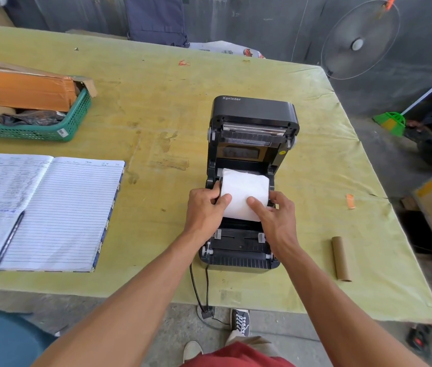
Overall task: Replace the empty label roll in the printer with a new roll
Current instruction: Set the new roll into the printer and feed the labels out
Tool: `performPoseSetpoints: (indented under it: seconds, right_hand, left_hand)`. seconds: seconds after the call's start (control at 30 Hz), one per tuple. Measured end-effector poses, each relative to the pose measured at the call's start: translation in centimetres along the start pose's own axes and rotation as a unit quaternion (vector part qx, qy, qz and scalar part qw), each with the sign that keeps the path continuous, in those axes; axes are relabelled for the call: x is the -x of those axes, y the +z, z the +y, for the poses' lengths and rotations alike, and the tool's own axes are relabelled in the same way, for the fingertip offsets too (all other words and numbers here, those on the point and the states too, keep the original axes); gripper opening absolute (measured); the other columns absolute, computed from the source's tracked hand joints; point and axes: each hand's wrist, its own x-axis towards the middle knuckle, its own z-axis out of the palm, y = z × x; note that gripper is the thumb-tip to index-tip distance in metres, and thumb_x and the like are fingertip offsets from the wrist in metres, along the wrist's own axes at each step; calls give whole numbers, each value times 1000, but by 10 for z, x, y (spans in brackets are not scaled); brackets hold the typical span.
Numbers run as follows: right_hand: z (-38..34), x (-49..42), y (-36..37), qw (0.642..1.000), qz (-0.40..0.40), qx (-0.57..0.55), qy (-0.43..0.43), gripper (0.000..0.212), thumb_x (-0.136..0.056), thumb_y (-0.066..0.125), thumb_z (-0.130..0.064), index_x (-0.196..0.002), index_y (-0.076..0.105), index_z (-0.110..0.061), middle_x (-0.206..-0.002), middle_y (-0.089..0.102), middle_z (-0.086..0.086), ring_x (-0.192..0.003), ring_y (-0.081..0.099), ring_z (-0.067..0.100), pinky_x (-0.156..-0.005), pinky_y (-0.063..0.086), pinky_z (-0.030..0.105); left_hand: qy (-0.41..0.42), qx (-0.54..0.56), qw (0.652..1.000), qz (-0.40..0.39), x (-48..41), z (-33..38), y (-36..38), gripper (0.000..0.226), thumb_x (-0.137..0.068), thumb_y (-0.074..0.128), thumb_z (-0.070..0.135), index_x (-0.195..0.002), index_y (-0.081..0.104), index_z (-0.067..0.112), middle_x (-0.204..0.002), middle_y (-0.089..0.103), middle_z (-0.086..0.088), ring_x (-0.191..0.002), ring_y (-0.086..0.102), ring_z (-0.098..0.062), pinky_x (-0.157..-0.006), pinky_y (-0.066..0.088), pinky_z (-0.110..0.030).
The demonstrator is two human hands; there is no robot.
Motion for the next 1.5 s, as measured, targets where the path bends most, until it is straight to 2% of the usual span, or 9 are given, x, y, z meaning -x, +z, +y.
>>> performPoseSetpoints:
  seconds: [0.07, 0.23, 0.33, 0.43, 0.57, 0.63, 0.87, 1.13, 1.5]
  right_hand:
    - [-1, 0, -1, 1000, -5, 9, 2, 44, -85, 78, -33, -117, 62, -7, -120, 63, 17, -93, 72, 29, -79, 62, 42]
    - [-4, 2, 0, 1000, 13, 19, -20, 28, -84, 79, -27, -103, 63, -15, -97, 71, 0, -83, 72, 21, -61, 57, 23]
    - [-5, -2, 0, 999, 11, 43, -7, 32, -84, 80, -30, -104, 61, -12, -104, 71, 7, -90, 71, 26, -75, 62, 41]
    - [-7, -8, -3, 992, 1, 128, -6, 50, -82, 81, -34, -118, 58, -9, -118, 63, 10, -101, 65, 26, -83, 59, 40]
    - [-21, -22, -9, 966, -37, 249, -53, 78, -79, 84, -34, -142, 44, -12, -140, 49, 9, -121, 54, 27, -100, 50, 43]
    - [-29, -30, -11, 944, -74, 311, -81, 85, -79, 83, -32, -149, 37, -13, -149, 45, 8, -133, 44, 29, -109, 41, 44]
    - [-31, -18, -11, 887, -75, 415, -188, 77, -76, 84, -31, -141, 46, -14, -137, 56, 9, -124, 43, 32, -98, 42, 42]
    - [-16, -1, -15, 874, -35, 401, -271, 29, -84, 77, -21, -107, 62, -11, -115, 63, 7, -111, 52, 32, -88, 42, 40]
    - [-1, 12, -15, 819, -17, 482, -311, 13, -83, 80, -16, -88, 71, -9, -100, 61, 9, -88, 54, 32, -64, 48, 46]
  left_hand:
    - [-8, -16, 1000, 9, 2, -3, 3, 23, -90, 63, 17, -81, 70, -3, -75, 63, -24, -64, 53, -31, -57, 39, -32]
    - [-32, -42, 998, 24, 2, -8, 6, 41, -90, 64, 16, -54, 47, 5, -75, 63, -28, -55, 37, -18, -47, 29, -12]
    - [-37, -57, 998, 11, -2, -7, 4, 26, -89, 66, 18, -82, 68, -7, -85, 70, -21, -69, 60, -26, -59, 41, -8]
    - [-61, -73, 995, -20, -6, 0, -2, 30, -87, 69, 21, -115, 69, 13, -107, 73, -3, -88, 66, -17, -71, 51, -20]
    - [-12, -185, 981, -56, -27, 17, -10, 81, -78, 79, 16, -147, 37, 15, -145, 46, -4, -130, 46, -23, -105, 37, -30]
    - [26, -224, 967, -120, -37, 26, -13, 95, -76, 79, 11, -153, 23, 15, -155, 34, -3, -139, 34, -22, -105, 28, -25]
    - [123, -278, 944, -131, -29, 15, -11, 87, -74, 79, 10, -148, 34, 17, -139, 50, -1, -130, 42, -21, -100, 33, -27]
    - [255, -354, 898, -50, -6, -3, -13, 53, -71, 83, 20, -117, 57, 17, -122, 59, 1, -117, 46, -21, -96, 39, -38]
    - [306, -433, 848, 3, 12, -20, 2, 29, -70, 82, 11, -92, 64, 15, -103, 60, -6, -92, 52, -27, -70, 42, -40]
